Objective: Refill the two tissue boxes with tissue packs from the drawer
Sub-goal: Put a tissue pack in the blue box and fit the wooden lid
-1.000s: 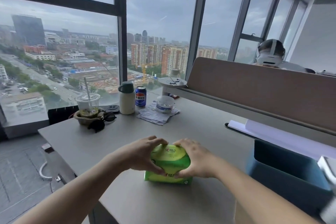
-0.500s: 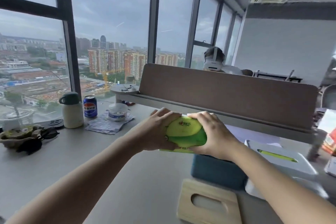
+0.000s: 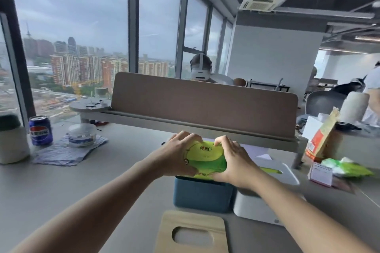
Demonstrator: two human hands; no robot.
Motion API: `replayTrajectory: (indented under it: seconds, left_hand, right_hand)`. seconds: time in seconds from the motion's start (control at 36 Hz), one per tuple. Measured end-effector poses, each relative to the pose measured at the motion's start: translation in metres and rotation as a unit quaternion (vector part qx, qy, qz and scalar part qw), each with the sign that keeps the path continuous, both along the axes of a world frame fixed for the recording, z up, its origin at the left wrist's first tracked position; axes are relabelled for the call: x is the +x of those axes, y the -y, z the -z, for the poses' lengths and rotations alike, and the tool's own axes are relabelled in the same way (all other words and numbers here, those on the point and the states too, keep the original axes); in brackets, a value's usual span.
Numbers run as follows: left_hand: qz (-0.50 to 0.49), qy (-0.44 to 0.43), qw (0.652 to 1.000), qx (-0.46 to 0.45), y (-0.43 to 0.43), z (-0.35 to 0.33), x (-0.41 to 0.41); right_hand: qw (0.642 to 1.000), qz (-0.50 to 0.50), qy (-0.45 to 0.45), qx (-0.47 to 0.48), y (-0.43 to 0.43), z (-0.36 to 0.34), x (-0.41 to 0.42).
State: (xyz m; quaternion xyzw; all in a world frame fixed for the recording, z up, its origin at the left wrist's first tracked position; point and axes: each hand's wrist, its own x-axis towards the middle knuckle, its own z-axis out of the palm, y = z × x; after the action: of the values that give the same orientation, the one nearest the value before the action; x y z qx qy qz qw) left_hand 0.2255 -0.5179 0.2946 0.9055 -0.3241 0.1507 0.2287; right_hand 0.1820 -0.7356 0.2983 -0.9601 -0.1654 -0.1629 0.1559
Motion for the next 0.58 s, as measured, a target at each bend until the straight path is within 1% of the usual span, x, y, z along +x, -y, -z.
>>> replayTrajectory:
  seconds: [0.11, 0.25, 0.36, 0.42, 0.5, 0.53, 0.58]
  left_hand:
    - [0.002, -0.069, 0.997, 0.027, 0.001, 0.008, 0.008]
    - [0.036, -0.107, 0.992, 0.048, 0.005, 0.012, 0.017]
    - [0.042, -0.120, 0.989, 0.071, 0.008, 0.019, 0.025]
    - [0.031, -0.107, 0.989, 0.102, 0.008, 0.024, 0.028]
    - [0.003, -0.080, 0.980, 0.183, 0.009, 0.031, 0.026]
    - [-0.002, -0.085, 0.976, 0.198, 0.010, 0.032, 0.025]
    - [-0.006, -0.106, 0.974, 0.199, 0.011, 0.032, 0.020]
  right_hand:
    - [0.999, 0.014, -0.029, -0.040, -0.001, 0.005, 0.003]
    - [0.996, 0.028, -0.068, -0.046, 0.009, 0.017, 0.014]
    - [0.994, 0.033, -0.103, -0.029, 0.011, 0.020, 0.014]
    - [0.989, 0.042, -0.144, -0.006, 0.012, 0.023, 0.016]
    - [0.985, 0.043, -0.164, -0.016, 0.013, 0.035, 0.023]
    - [0.983, 0.049, -0.177, -0.011, 0.013, 0.039, 0.025]
    - [0.981, 0.064, -0.184, -0.002, 0.014, 0.042, 0.027]
